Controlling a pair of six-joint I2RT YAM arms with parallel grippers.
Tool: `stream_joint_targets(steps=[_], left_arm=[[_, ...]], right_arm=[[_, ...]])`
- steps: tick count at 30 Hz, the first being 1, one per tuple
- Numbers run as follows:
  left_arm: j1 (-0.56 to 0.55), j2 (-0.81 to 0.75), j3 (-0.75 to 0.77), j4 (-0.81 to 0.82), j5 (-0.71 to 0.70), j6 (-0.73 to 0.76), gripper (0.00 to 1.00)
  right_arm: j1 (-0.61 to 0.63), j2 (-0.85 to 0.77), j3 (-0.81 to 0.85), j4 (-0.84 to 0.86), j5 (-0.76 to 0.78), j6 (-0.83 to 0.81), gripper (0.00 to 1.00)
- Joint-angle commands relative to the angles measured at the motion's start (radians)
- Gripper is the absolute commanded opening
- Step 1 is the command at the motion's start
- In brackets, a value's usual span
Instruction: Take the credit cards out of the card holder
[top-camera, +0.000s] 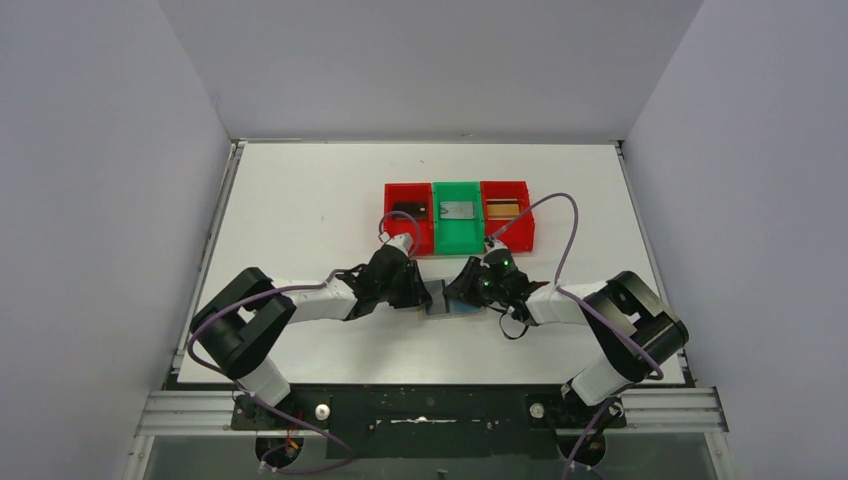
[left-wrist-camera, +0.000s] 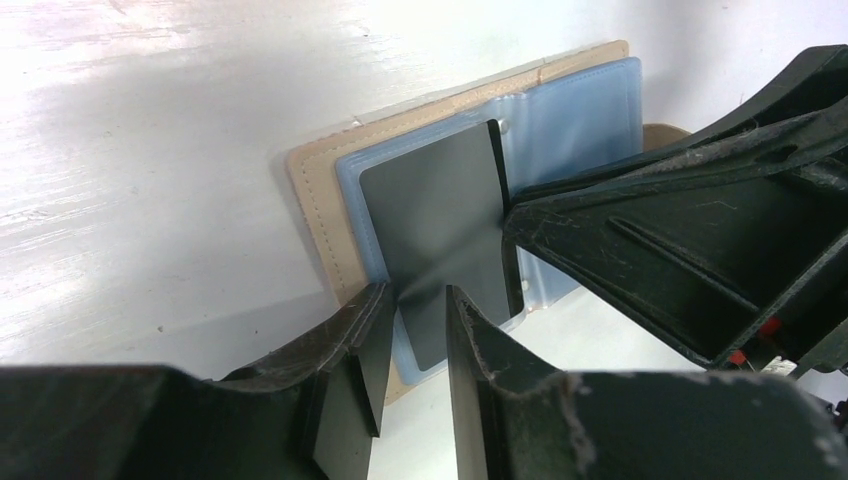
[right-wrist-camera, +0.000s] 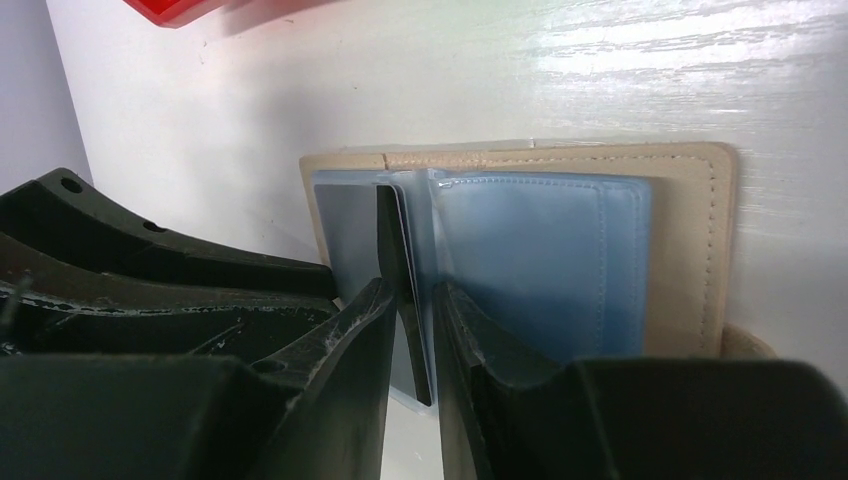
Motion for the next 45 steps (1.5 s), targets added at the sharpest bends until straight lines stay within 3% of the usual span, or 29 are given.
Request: stream_joint_targets(steps=[1,10,22,31,37,41,45], left_arm=[[-0.005,0.004,-0.026,-0.028,-0.014,0.021,0.25],[-0.005,0.002,-0.020,-0.044,-0.016,0.032,0.22],[-0.005,-0.026,-0.005,-0.097,-0.046,0.050,0.21],[-0.005,-0.017,0.002,-0.103,-0.044,0.053,0.21],[-0.006,-0.017,0.012,-0.100,-0.018,0.064,0.21],[-0.007,-0.011,0.020,-0.114,-0.010,0.075,0.21],[-0.007,-0.005,0.027,-0.129,-0.008,0.080,0.18]], right_arm=[[-0.008,0.010,-0.008,0.045,-0.011,0.000,0.22],[-0.008,0.030,-0.013,0.108,-0.071,-0.018,0.22],[-0.009,0.003,-0.015,0.070,-0.028,-0.011,0.00],[-0.018,-0.079,-0.034,-0.006,0.046,-0.013,0.00],[-0.018,-0.019,-0.021,0.024,-0.007,-0.007,0.12],[-0.018,0.013,-0.032,0.073,-0.018,0.022,0.29],[-0.018,0.022,-0.037,0.074,-0.002,0.035,0.32]])
